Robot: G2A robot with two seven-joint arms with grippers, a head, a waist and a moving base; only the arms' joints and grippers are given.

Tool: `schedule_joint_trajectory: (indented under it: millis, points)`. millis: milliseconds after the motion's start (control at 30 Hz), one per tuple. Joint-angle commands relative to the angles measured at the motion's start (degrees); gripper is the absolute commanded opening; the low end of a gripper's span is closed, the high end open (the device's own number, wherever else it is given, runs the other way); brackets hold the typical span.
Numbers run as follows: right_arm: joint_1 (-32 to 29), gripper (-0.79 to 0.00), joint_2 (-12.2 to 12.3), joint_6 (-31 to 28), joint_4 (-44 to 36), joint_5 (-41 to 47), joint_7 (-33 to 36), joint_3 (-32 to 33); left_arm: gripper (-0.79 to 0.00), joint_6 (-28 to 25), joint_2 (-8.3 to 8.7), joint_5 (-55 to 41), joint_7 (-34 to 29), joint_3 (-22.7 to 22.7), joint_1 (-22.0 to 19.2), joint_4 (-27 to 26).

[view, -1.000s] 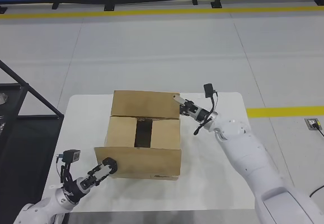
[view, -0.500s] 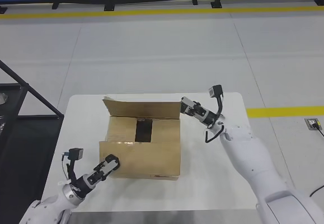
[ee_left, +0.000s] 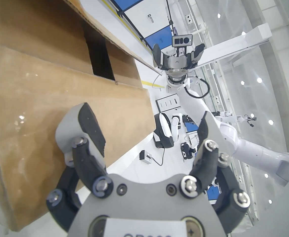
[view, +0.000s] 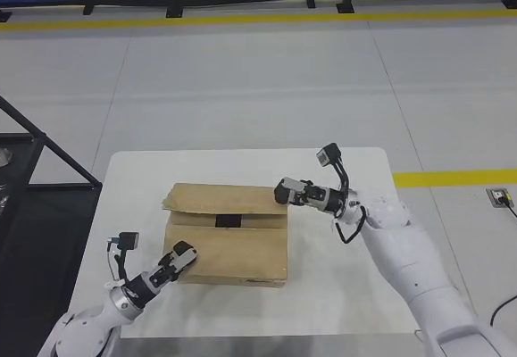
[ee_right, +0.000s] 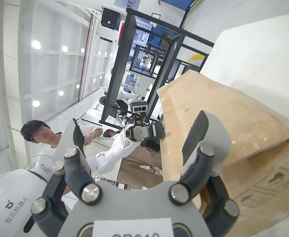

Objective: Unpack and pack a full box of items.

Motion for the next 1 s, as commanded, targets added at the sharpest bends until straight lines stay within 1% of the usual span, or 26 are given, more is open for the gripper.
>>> schedule_joint_trajectory:
  millis: [0, 67, 233, 467, 667, 767, 967]
  points:
    - [0.3, 0.000, -0.1, 5.6, -1.3, -1.8, -1.0, -1.1, 0.000, 0.0, -0.05, 0.1, 0.2, 0.1, -0.1, 0.2]
    - [-0.1, 0.000, -0.2, 8.3, -2.8, -2.9, -1.5, -1.8, 0.000, -0.2, -0.09, 0.1, 0.5, 0.2, -0.2, 0.3]
    - [-2.9, 0.000, -0.1, 9.0, -6.8, -0.5, -1.0, -1.4, 0.000, -0.6, -0.17, -0.2, 1.1, 0.1, -0.2, 0.3]
    - [-6.1, 0.000, 0.5, 13.5, -11.3, -0.9, -1.6, -0.7, 0.000, -0.3, -0.26, -0.3, 1.2, 0.2, -0.5, 0.9]
    - [-10.5, 0.000, 1.3, 13.9, -16.9, -2.6, -3.4, 0.1, 0.000, -0.2, -0.34, -1.0, 1.1, 0.2, -0.8, 1.3]
    - [-12.8, 0.000, 1.8, 15.3, -19.5, -4.6, -5.5, 0.7, 0.000, 0.0, -0.38, -1.6, 0.8, 0.4, -1.2, 1.7]
    - [-16.2, 0.000, 2.5, 16.7, -21.6, -4.7, -7.3, 2.0, 0.000, -0.8, -0.44, -3.5, 0.9, -0.3, -1.7, 1.9]
